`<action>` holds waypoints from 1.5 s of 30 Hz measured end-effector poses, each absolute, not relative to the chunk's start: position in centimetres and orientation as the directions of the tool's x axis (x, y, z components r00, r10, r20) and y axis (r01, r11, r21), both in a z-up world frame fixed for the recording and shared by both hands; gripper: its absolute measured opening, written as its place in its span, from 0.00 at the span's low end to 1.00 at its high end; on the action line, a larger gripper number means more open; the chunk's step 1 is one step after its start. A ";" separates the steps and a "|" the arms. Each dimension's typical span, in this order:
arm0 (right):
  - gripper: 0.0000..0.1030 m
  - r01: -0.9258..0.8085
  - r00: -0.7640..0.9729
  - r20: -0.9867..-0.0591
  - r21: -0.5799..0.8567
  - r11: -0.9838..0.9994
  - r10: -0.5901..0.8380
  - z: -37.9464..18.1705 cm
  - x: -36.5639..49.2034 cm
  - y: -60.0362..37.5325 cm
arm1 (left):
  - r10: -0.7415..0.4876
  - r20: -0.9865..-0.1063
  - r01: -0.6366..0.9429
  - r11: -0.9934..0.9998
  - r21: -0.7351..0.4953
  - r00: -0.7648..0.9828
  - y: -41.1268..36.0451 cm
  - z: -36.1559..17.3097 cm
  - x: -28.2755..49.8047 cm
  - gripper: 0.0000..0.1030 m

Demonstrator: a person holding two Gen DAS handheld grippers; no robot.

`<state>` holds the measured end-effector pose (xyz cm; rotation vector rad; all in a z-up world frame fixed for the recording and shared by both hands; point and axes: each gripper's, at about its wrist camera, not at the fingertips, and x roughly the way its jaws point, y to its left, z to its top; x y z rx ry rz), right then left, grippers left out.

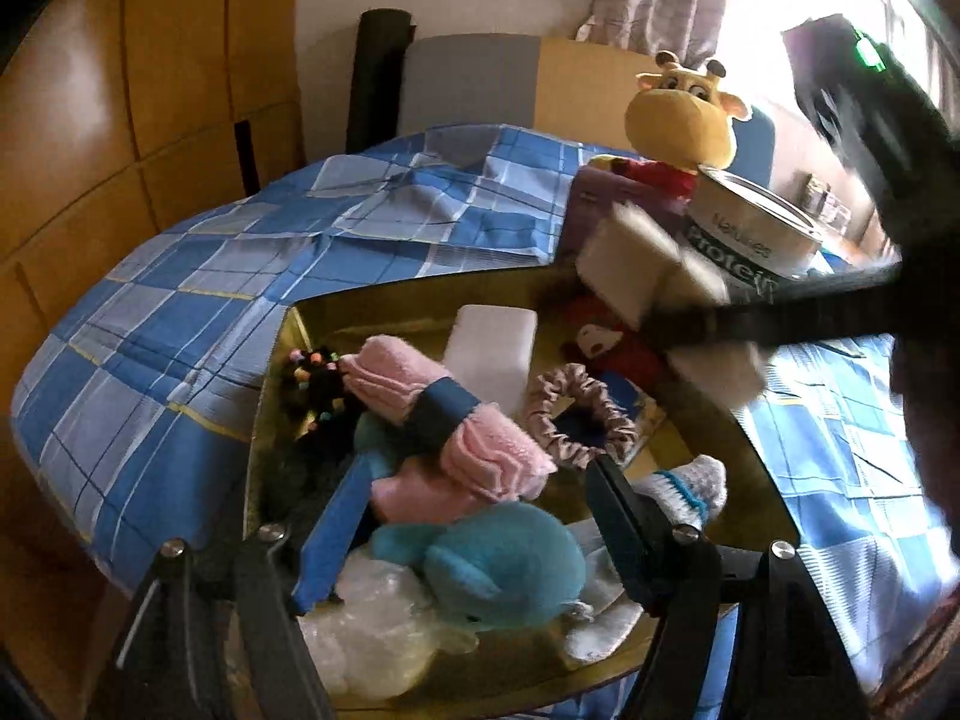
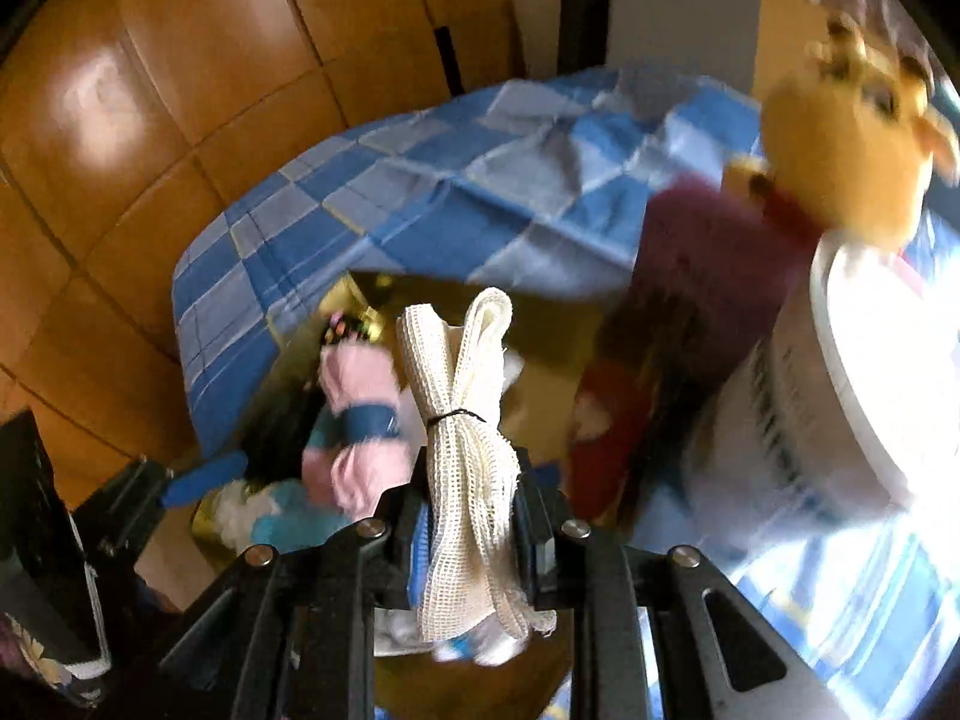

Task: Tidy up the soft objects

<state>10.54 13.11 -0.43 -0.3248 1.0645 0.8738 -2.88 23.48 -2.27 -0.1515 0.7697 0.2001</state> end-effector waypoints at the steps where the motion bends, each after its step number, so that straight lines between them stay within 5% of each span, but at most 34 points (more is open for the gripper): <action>1: 0.21 -0.757 0.210 -0.870 0.143 0.638 0.445 -1.2 9.8 13.2 | 0.127 -0.702 -0.241 0.968 -0.065 0.700 23.7 -2.3 -2.9 0.73; 13: 0.23 -0.712 0.349 -0.894 -0.057 0.700 0.282 -6.2 8.7 16.1 | 0.224 -0.693 -0.377 0.923 -0.076 0.686 26.7 -2.0 -3.9 0.98; 23: 0.64 -0.713 0.407 -0.815 -0.001 0.701 0.413 -2.6 5.9 13.7 | 0.249 -0.669 -0.400 0.913 -0.080 0.701 26.4 -0.7 -4.8 1.00; 45: 0.65 -0.470 0.631 -0.707 -0.021 0.883 0.319 -1.6 1.7 6.2 | 0.312 -0.632 -0.434 0.900 -0.043 0.709 22.5 0.5 -6.2 1.00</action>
